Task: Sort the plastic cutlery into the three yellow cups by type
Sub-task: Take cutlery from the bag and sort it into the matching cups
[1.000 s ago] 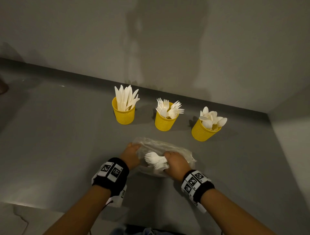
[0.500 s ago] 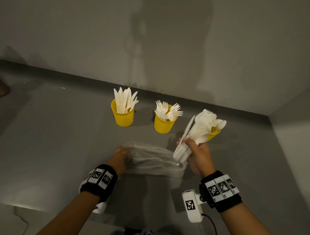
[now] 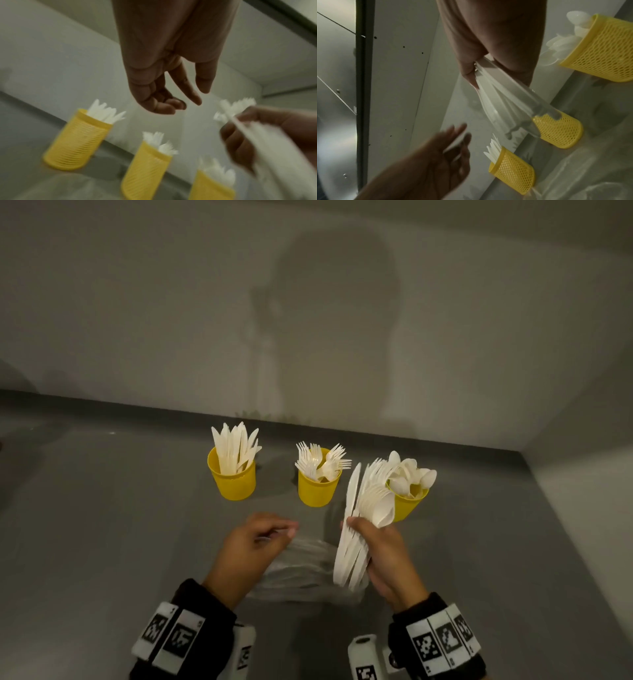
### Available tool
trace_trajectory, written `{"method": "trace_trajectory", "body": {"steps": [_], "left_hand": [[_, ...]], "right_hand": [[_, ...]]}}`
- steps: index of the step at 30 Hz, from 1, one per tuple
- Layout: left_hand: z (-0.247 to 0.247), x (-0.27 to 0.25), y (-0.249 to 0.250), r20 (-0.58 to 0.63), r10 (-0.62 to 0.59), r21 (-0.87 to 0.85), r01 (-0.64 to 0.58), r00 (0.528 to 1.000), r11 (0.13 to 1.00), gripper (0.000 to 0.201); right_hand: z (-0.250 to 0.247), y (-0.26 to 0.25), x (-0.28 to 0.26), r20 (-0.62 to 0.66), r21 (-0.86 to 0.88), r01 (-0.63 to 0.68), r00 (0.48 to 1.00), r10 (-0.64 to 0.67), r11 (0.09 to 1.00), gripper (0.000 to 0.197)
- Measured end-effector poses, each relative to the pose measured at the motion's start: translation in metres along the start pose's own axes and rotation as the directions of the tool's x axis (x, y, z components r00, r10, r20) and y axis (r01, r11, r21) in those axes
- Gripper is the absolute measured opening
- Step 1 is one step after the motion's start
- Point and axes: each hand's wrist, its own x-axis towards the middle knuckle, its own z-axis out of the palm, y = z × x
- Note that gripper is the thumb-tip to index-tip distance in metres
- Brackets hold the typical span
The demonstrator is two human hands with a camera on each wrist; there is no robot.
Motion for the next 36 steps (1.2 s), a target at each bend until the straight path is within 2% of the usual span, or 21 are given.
{"method": "trace_trajectory", "body": {"steps": [3,7,10,12,14,16,19,21,23,25,27,29,30,32,34,36], "left_hand": [[0.022,0.012,0.025,0.070,-0.050,-0.169,0.061,0.996,0.984,0.012],[0.039,0.026,0.029,0.131,-0.096,-0.224,0.124,0.987,0.967,0.011],[0.037,0.032,0.028,0.152,-0.140,-0.250,0.175,0.978,0.952,0.014],[0.030,0.036,0.029,0.149,-0.165,-0.269,0.200,0.975,0.942,0.017],[0.016,0.042,0.030,0.088,-0.169,-0.286,0.187,0.982,0.940,0.014],[-0.004,0.055,0.032,-0.032,-0.186,-0.313,0.167,0.982,0.935,0.007],[-0.047,0.088,0.025,-0.271,-0.216,-0.305,0.129,0.938,0.944,0.010],[-0.073,0.110,0.015,-0.412,-0.188,-0.220,0.102,0.891,0.970,0.009],[-0.090,0.128,0.001,-0.485,-0.176,-0.134,0.126,0.856,0.983,0.015],[-0.097,0.143,-0.013,-0.509,-0.198,-0.066,0.191,0.838,0.979,0.014],[-0.098,0.153,-0.026,-0.473,-0.241,0.004,0.275,0.847,0.961,0.023],[-0.096,0.157,-0.034,-0.413,-0.285,0.106,0.356,0.865,0.928,0.039],[-0.094,0.155,-0.036,-0.413,-0.280,0.174,0.377,0.867,0.910,0.047],[-0.083,0.147,-0.031,-0.449,-0.198,0.244,0.333,0.871,0.911,0.053],[-0.065,0.129,-0.014,-0.421,-0.106,0.219,0.214,0.901,0.952,0.036],[-0.038,0.104,0.003,-0.257,-0.103,0.115,0.136,0.961,0.984,0.014]], "right_hand": [[0.005,0.007,0.000,0.016,-0.094,0.000,1.000,0.002,0.996,0.027],[0.012,0.006,0.002,0.145,-0.071,0.009,0.989,0.001,0.997,0.030],[0.013,0.007,0.004,0.191,-0.056,-0.027,0.981,0.037,0.998,0.049],[0.013,0.009,0.005,0.197,-0.047,-0.061,0.978,0.069,0.997,0.045],[0.011,0.011,0.007,0.186,-0.026,-0.100,0.977,0.103,0.995,0.026],[0.010,0.012,0.010,0.156,0.000,-0.129,0.979,0.128,0.992,0.012],[0.010,0.013,0.017,0.118,0.033,-0.138,0.984,0.133,0.990,0.010],[0.012,0.014,0.020,0.116,0.039,-0.138,0.984,0.133,0.990,0.009],[0.014,0.014,0.022,0.122,0.038,-0.143,0.983,0.138,0.989,0.010],[0.018,0.014,0.024,0.136,0.036,-0.153,0.980,0.147,0.988,0.013],[0.022,0.013,0.024,0.161,0.038,-0.164,0.975,0.156,0.986,0.013],[0.025,0.012,0.024,0.174,0.037,-0.169,0.972,0.160,0.985,0.011],[0.026,0.012,0.024,0.177,0.042,-0.169,0.971,0.160,0.985,0.009],[0.028,0.011,0.024,0.186,0.055,-0.169,0.970,0.156,0.984,0.007],[0.028,0.011,0.024,0.197,0.068,-0.174,0.968,0.158,0.982,0.006],[0.029,0.012,0.024,0.199,0.085,-0.179,0.967,0.159,0.980,0.006]]}}
